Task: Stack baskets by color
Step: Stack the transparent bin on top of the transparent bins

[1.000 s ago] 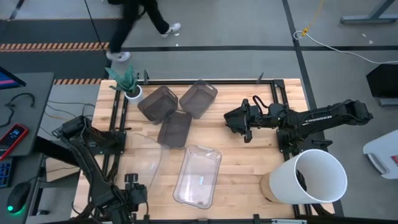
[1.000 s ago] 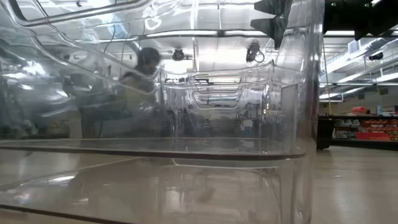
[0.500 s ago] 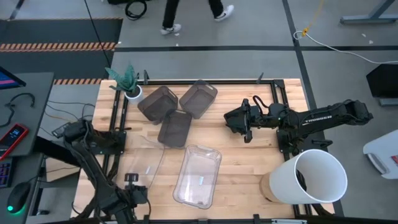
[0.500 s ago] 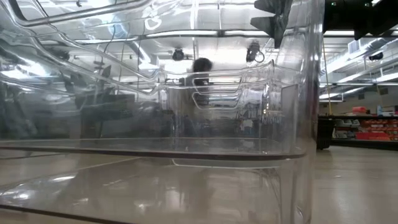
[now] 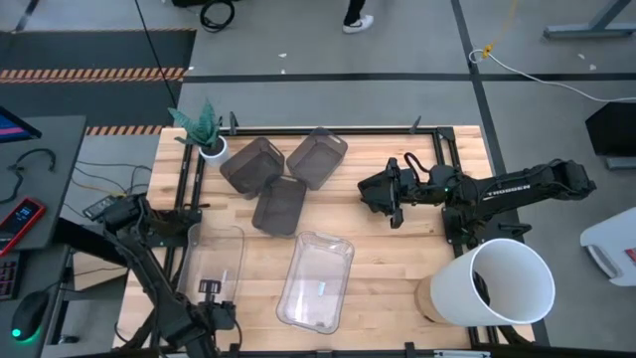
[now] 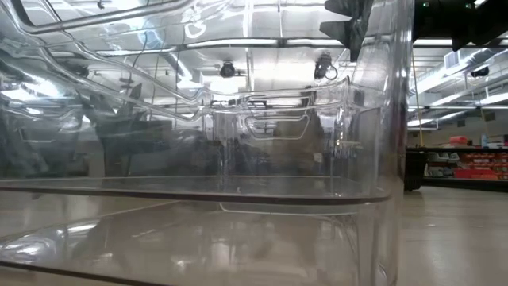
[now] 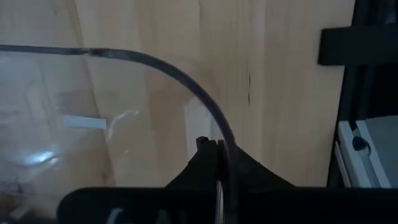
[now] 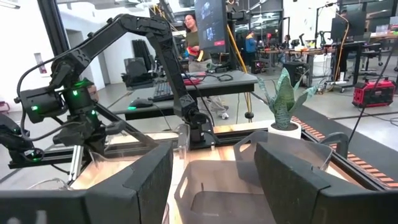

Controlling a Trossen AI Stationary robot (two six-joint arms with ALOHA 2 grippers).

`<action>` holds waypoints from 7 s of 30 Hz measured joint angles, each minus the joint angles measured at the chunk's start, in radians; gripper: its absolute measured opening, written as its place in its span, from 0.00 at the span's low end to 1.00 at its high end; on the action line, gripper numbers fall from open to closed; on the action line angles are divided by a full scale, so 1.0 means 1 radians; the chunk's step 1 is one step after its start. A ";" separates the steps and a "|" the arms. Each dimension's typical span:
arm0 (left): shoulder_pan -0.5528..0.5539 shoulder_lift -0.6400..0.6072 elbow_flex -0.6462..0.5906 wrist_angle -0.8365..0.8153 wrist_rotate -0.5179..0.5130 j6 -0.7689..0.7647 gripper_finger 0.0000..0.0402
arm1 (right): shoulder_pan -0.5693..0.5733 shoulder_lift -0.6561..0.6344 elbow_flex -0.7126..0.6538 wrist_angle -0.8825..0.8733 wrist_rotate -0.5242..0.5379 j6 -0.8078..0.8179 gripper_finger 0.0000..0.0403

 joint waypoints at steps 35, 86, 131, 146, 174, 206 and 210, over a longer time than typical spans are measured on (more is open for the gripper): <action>-0.044 -0.001 0.424 -0.381 -0.338 -0.039 0.02 | 0.000 0.006 0.000 -0.013 0.000 0.038 0.57; 0.382 0.115 0.521 0.172 -0.101 0.625 0.02 | 0.054 -0.002 0.000 -0.035 0.093 0.015 0.57; 0.304 0.059 0.499 0.052 -0.220 0.632 0.50 | 0.098 0.000 0.000 -0.063 0.105 0.052 0.57; 0.333 0.073 0.418 0.101 -0.158 0.618 0.19 | 0.098 0.000 0.000 -0.057 0.109 0.052 0.57; 0.336 0.072 0.492 -0.133 -0.025 0.609 0.00 | 0.103 0.006 0.000 -0.057 0.112 0.094 0.57; 0.325 0.080 0.465 -0.125 0.011 0.562 0.00 | 0.120 0.006 0.000 -0.057 0.112 0.071 0.57; 0.315 0.080 0.465 -0.130 0.002 0.566 0.00 | 0.120 0.006 0.000 -0.057 0.112 0.071 0.57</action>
